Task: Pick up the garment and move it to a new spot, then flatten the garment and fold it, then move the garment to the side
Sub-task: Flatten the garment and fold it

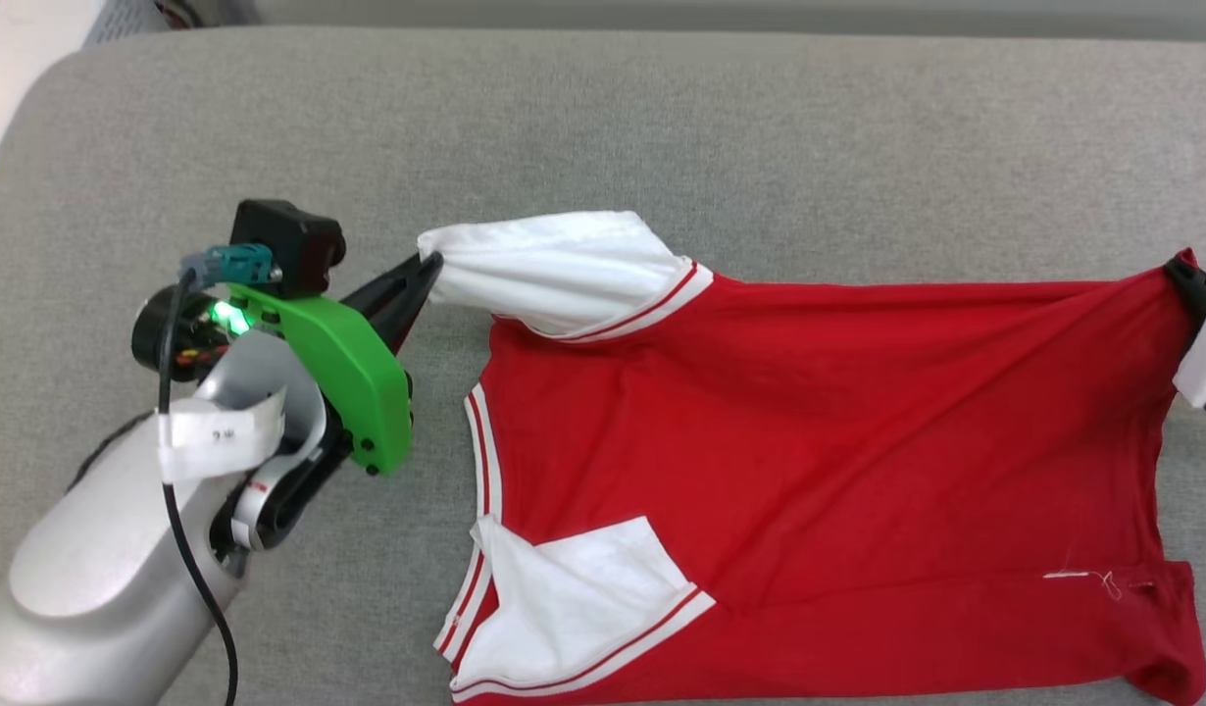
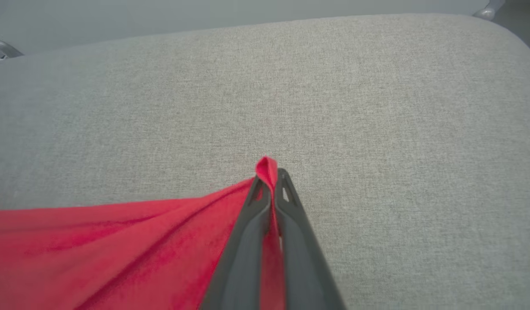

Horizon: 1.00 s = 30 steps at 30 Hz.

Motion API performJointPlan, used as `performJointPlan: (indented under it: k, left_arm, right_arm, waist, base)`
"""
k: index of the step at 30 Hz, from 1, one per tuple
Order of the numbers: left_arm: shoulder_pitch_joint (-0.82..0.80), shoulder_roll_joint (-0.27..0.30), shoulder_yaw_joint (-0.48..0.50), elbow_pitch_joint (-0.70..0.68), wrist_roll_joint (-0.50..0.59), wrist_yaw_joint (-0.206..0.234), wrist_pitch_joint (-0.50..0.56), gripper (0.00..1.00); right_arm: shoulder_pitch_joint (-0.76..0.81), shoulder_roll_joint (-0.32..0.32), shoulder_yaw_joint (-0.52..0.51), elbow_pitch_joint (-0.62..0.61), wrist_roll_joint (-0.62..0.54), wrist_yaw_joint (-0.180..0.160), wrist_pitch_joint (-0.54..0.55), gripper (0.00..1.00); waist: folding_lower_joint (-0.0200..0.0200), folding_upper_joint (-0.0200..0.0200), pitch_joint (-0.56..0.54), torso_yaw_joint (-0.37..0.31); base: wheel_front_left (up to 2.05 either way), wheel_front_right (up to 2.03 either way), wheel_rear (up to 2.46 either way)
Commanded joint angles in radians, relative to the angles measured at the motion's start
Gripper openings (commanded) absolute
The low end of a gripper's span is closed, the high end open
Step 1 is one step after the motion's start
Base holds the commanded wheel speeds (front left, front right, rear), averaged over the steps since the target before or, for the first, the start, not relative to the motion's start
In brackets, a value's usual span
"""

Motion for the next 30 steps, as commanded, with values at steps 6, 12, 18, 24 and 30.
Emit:
performJointPlan:
  k: [6, 12, 18, 24, 30]
  left_arm:
    - [0.092, -0.004, -0.019, -0.017, -0.005, 0.012, -0.029, 0.0]
    - [0.243, 0.024, -0.056, -0.099, -0.013, 0.068, -0.035, 0.0]
    - [0.365, 0.051, -0.069, -0.155, -0.038, 0.116, -0.045, 0.0]
    - [0.457, 0.065, -0.102, -0.18, -0.053, 0.136, -0.041, 0.0]
    - [0.5, 0.052, -0.148, -0.151, -0.052, 0.13, -0.029, 0.0]
  right_arm:
    - [0.133, -0.032, 0.0, -0.035, 0.053, -0.001, -0.127, 0.0]
    - [0.289, -0.024, 0.009, -0.083, 0.153, -0.001, -0.237, 0.0]
    - [0.414, -0.041, 0.035, -0.141, 0.2, -0.001, -0.29, 0.0]
    - [0.534, -0.059, 0.047, -0.203, 0.278, -0.001, -0.275, 0.0]
    - [0.618, -0.097, 0.074, -0.238, 0.308, -0.001, -0.245, 0.0]
  waist:
    - [0.0, 0.0, -0.097, 0.011]
    - [0.0, 0.0, -0.158, 0.027]
    - [0.0, 0.0, -0.19, 0.034]
    - [0.0, 0.0, -0.2, 0.036]
    - [0.0, 0.0, -0.192, 0.034]
  base:
    - [0.0, 0.0, 0.0]
    - [0.0, 0.0, 0.0]
    - [0.0, 0.0, 0.0]
    - [0.0, 0.0, 0.0]
    - [0.0, 0.0, 0.0]
